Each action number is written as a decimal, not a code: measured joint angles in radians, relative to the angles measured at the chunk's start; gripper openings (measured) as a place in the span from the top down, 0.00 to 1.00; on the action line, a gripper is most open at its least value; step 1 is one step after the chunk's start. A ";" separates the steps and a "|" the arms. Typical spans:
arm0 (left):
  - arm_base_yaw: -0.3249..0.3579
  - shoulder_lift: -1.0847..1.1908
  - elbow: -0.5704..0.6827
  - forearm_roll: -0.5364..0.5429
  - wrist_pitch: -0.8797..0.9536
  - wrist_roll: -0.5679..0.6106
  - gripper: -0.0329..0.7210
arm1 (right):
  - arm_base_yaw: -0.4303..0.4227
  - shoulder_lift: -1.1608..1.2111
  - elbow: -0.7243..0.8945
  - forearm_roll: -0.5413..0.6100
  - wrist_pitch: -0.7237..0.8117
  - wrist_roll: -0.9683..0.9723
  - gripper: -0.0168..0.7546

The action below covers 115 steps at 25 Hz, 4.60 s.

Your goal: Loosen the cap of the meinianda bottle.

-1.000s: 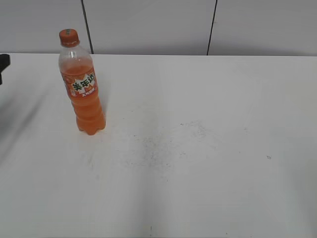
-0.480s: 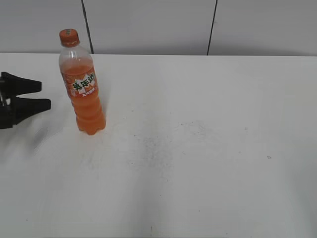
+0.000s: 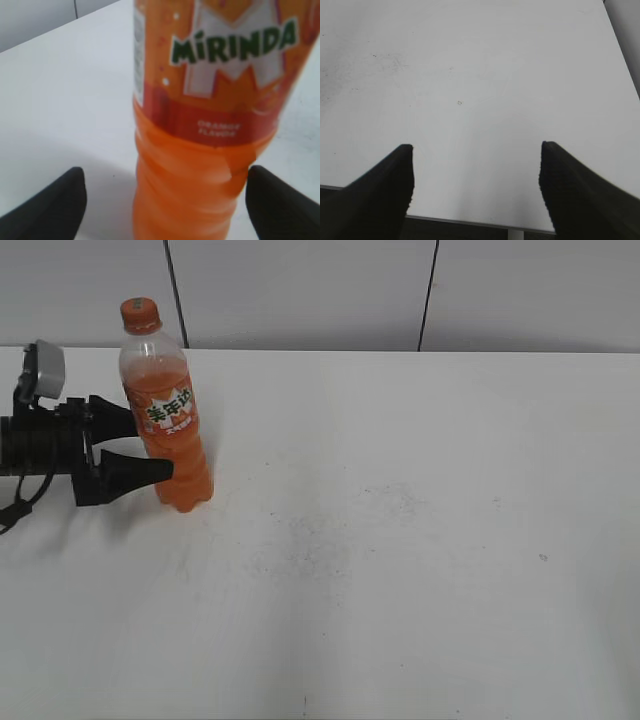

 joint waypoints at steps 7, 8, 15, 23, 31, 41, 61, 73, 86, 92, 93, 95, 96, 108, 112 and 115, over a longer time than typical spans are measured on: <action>-0.070 0.005 -0.036 -0.051 0.006 -0.001 0.19 | 0.000 0.000 0.000 0.001 0.000 0.000 0.22; -0.075 0.005 -0.036 -0.055 0.007 -0.002 0.21 | 0.000 0.000 0.000 0.001 0.000 0.000 0.22; -0.077 0.006 -0.036 -0.055 0.006 -0.003 0.42 | 0.000 0.000 0.000 0.001 0.000 0.000 0.22; -0.155 0.006 -0.036 -0.069 0.003 -0.002 0.42 | 0.000 0.000 0.000 0.001 0.000 0.000 0.22; -0.411 0.006 -0.036 -0.278 0.064 0.065 0.42 | 0.000 0.000 0.000 0.019 0.000 0.000 0.22; -0.715 0.008 -0.036 -0.593 0.215 0.211 0.42 | 0.000 0.000 -0.013 0.022 0.013 0.000 0.22; -0.726 0.056 -0.036 -0.636 0.185 0.222 0.42 | 0.000 0.951 -0.638 0.071 0.187 -0.002 0.45; -0.726 0.056 -0.036 -0.637 0.183 0.215 0.42 | 0.267 1.504 -1.091 0.111 0.190 -0.022 0.46; -0.726 0.056 -0.036 -0.637 0.183 0.214 0.42 | 0.506 1.783 -1.272 0.062 0.191 0.129 0.46; -0.726 0.056 -0.036 -0.637 0.185 0.212 0.42 | 0.506 1.815 -1.275 0.057 0.194 0.133 0.46; -0.726 0.056 -0.036 -0.637 0.185 0.212 0.42 | 0.506 1.817 -1.275 0.057 0.194 0.133 0.46; -0.726 0.056 -0.036 -0.637 0.185 0.212 0.42 | 0.506 1.818 -1.275 0.057 0.194 0.133 0.48; -0.726 0.056 -0.036 -0.637 0.186 0.212 0.42 | 0.506 1.818 -1.276 0.057 0.194 0.132 0.51; -0.726 0.056 -0.036 -0.638 0.186 0.210 0.42 | 0.506 1.820 -1.278 0.078 0.196 -0.434 0.62; -0.726 0.056 -0.036 -0.637 0.186 0.211 0.42 | 0.506 1.820 -1.279 0.085 0.202 -0.788 0.62; -0.726 0.056 -0.036 -0.635 0.186 0.211 0.42 | 0.506 1.820 -1.279 0.086 0.205 -0.880 0.62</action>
